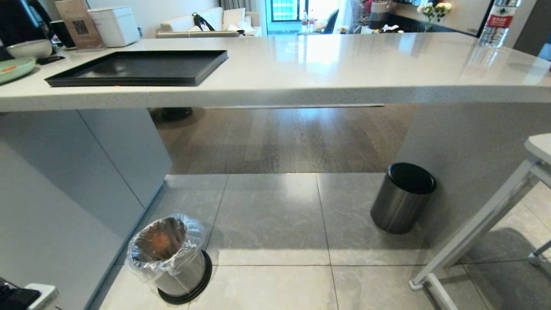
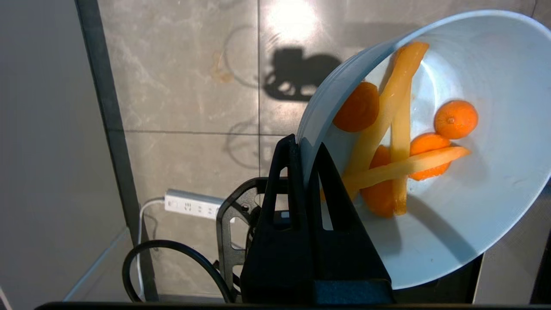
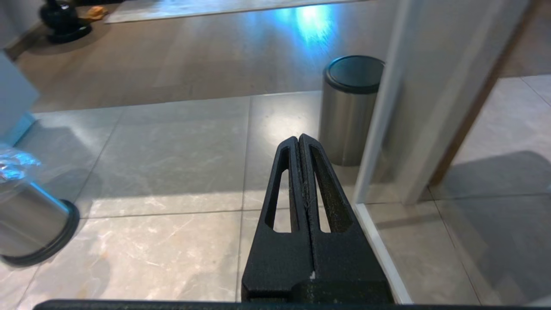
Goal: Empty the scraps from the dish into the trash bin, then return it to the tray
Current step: Move the bowl over the trash can
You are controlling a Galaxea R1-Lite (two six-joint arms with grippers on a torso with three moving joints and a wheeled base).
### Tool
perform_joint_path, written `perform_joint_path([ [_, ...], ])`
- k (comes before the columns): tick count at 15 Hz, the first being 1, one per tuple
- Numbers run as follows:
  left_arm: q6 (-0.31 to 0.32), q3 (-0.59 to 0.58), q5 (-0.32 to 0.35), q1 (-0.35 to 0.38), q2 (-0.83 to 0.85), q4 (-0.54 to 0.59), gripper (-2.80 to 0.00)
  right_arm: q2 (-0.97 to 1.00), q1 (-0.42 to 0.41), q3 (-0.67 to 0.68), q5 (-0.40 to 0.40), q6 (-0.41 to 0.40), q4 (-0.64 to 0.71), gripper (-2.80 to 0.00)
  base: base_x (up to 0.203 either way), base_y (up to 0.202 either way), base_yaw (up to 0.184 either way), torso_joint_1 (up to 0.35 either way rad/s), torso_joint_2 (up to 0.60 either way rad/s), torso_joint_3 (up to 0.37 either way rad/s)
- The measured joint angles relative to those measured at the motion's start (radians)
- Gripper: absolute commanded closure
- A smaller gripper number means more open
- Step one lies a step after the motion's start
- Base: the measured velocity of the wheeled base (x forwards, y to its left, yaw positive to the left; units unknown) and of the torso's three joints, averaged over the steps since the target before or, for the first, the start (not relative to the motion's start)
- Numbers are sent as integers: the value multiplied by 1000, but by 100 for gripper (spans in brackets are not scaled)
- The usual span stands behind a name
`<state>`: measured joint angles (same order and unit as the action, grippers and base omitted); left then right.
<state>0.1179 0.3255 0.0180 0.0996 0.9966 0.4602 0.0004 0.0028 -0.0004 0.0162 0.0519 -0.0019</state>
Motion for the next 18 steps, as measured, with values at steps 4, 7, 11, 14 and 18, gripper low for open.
perform_joint_path([
  [4, 1, 0, -1, 0, 0, 2, 0, 0, -1, 0, 0, 0, 0, 0, -1, -11, 172, 0, 4, 3],
  [7, 2, 0, 0, 0, 1, 3, 0, 0, -2, 0, -1, 0, -1, 0, -1, -8, 171, 2, 2, 2],
  [11, 1, 2, 1, -1, 1, 3, 0, 0, -2, 0, -1, 0, -2, 0, -1, -4, 90, 2, 2, 2],
  [14, 0, 2, 2, 0, 1, 1, 0, 0, -1, 0, -1, 0, -3, 0, 0, 0, 0, 0, 0, 0],
  [18, -2, 1, 0, 1, 0, 1, 0, 0, -1, 0, -1, 0, -2, 0, 0, 0, 0, 0, 0, 0],
])
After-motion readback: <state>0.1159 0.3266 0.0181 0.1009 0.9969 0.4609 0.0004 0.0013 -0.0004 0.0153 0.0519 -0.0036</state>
